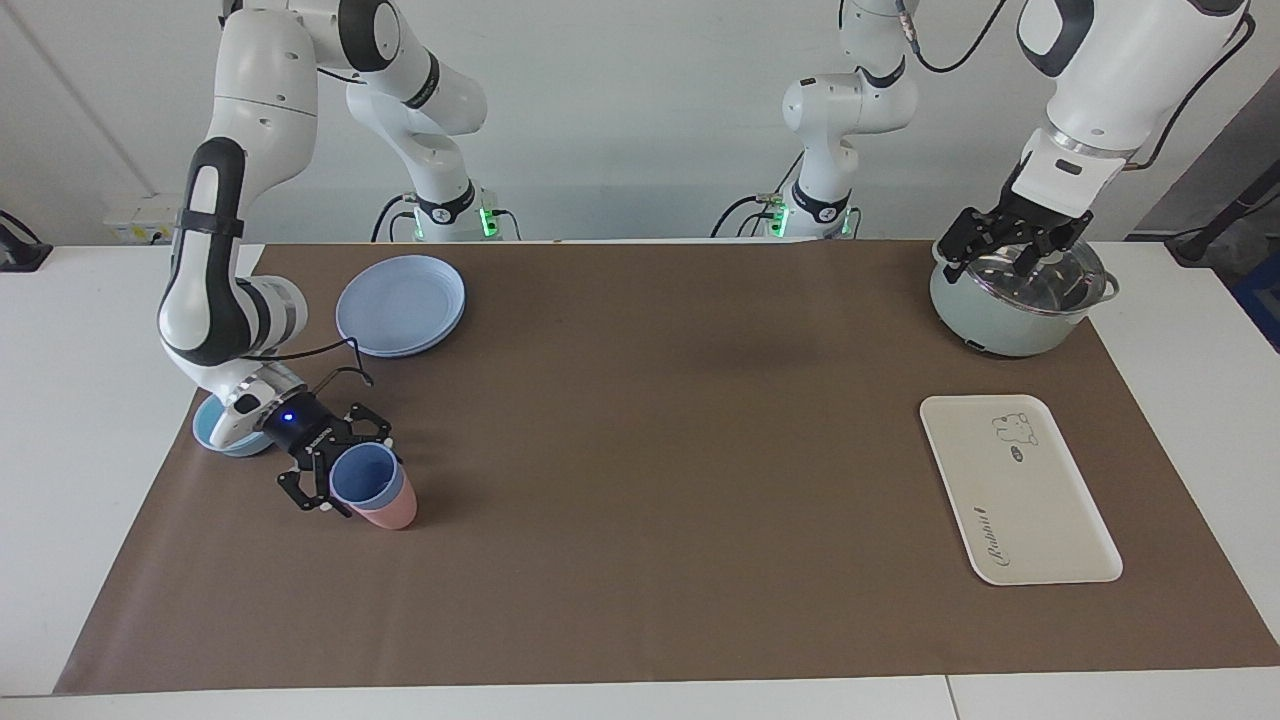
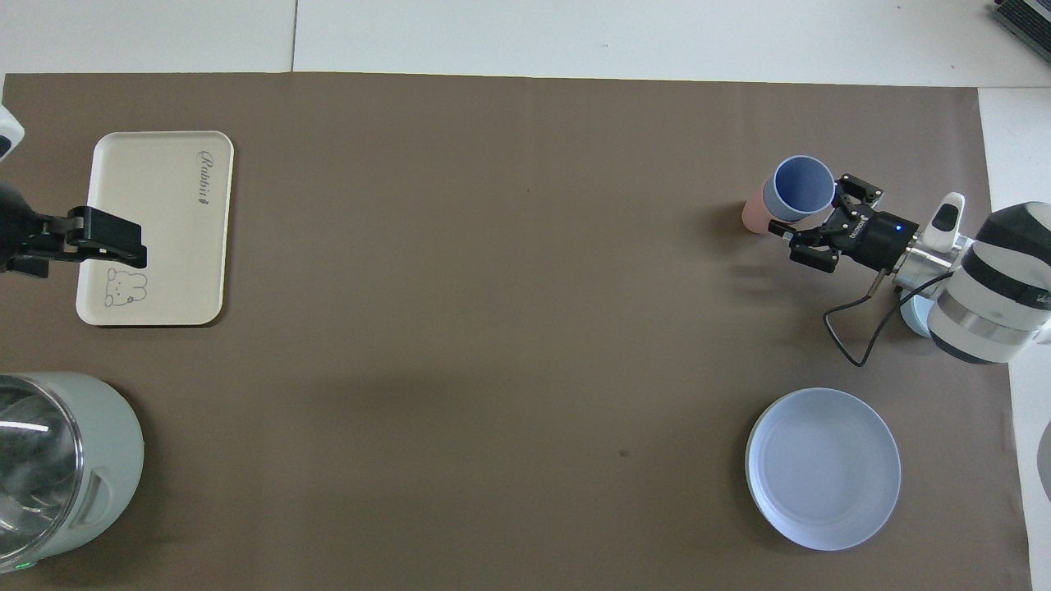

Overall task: Place cup on tray
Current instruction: 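Close the right gripper on the pink-and-blue cup, then lift the cup with the right gripper while the left gripper reaches over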

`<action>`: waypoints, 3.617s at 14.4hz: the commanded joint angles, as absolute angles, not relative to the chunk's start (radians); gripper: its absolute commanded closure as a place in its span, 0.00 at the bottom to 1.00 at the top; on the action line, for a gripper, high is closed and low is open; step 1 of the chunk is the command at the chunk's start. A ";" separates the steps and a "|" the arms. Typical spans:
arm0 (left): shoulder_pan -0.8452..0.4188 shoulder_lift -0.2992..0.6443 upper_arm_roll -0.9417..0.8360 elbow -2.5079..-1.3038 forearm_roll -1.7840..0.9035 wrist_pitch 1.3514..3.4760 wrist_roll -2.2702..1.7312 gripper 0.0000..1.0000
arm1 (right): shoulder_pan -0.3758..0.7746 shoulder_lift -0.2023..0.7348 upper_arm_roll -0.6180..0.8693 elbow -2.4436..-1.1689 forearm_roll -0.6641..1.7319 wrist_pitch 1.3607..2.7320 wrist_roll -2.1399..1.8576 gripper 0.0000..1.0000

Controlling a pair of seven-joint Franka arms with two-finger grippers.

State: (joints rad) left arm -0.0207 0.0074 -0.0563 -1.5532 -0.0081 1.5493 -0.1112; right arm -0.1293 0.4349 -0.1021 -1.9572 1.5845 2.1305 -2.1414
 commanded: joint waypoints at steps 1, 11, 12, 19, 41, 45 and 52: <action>-0.017 -0.023 -0.060 -1.588 -0.003 1.551 -0.114 0.00 | -0.118 0.446 -0.101 -1.954 1.618 2.152 -2.184 0.00; -0.017 -0.023 -0.058 -1.588 -0.003 1.557 -0.114 0.00 | -0.094 0.449 -0.101 -1.956 1.655 2.169 -2.201 0.07; -0.017 -0.023 -0.058 -1.588 -0.003 1.557 -0.112 0.00 | -0.094 0.449 -0.101 -1.953 1.655 2.172 -2.206 0.65; -0.017 -0.023 -0.060 -1.588 -0.003 1.569 -0.106 0.00 | -0.094 0.423 -0.103 -1.933 1.634 2.203 -2.151 1.00; -0.288 0.247 -0.071 -1.427 -0.337 1.804 -0.570 0.07 | 0.343 0.117 -0.104 -1.867 0.230 2.372 -0.278 1.00; -0.363 0.363 -0.075 -1.315 -0.472 1.972 -0.812 0.16 | 0.409 0.115 -0.100 -1.864 0.053 2.344 -0.213 1.00; -0.459 0.522 -0.110 -1.183 -0.466 2.079 -0.985 0.29 | 0.509 0.109 -0.092 -1.850 -0.137 2.232 -0.206 1.00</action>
